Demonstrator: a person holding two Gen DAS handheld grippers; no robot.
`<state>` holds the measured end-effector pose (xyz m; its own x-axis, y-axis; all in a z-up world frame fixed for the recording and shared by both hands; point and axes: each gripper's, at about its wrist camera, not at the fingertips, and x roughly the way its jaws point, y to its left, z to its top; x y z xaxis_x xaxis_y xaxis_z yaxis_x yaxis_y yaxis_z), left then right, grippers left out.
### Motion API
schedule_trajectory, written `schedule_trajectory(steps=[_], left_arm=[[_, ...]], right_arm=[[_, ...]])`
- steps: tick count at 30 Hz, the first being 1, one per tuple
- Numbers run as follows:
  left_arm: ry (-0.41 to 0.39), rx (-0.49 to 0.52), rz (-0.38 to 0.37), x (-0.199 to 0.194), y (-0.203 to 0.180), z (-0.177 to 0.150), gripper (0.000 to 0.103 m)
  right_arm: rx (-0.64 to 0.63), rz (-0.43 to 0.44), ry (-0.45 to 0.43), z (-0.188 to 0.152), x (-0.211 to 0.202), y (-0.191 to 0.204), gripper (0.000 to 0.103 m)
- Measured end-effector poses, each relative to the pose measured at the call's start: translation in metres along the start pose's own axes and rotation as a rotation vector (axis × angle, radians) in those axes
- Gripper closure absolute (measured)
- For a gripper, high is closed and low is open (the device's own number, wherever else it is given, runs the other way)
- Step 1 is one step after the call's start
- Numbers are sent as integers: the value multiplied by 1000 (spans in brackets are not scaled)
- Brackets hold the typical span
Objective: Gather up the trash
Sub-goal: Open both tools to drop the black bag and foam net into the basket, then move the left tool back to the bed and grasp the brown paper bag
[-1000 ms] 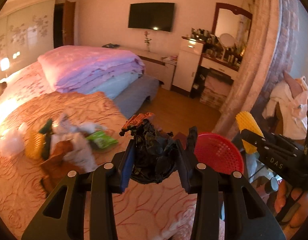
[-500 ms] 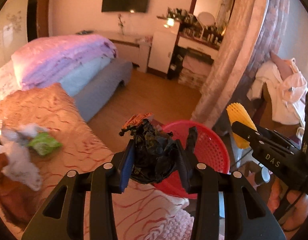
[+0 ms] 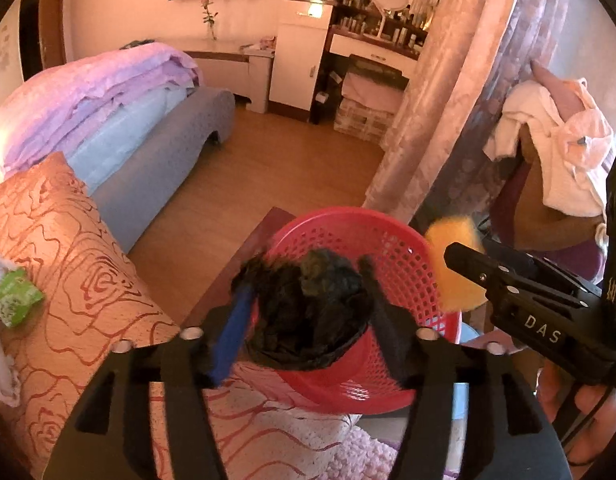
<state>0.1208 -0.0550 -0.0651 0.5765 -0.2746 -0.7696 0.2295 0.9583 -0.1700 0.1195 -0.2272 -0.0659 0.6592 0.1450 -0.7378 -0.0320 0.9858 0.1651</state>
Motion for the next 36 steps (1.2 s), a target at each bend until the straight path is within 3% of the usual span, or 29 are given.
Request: schedule_trajectory(steps=[2,8,19,25,36], left_arm=[[-5,0,5,0,1,-1,35],[-6,-13,12,-3,4,-1,32],[-53,-46,64,-27,16,-6,29],[-80,-61,103,-45,24,-12,29],[-177,-152,284,-109,69,-32,25]], right_arm=[[4,0,1,1,2,-2,45],[9,-7,-9,0,0,-2,40],[-22,-14,-59,-1,-13,4,39],[-32,2,-76,-3,-22,11,32],[-106,54,-91,-11,-36,44,28]])
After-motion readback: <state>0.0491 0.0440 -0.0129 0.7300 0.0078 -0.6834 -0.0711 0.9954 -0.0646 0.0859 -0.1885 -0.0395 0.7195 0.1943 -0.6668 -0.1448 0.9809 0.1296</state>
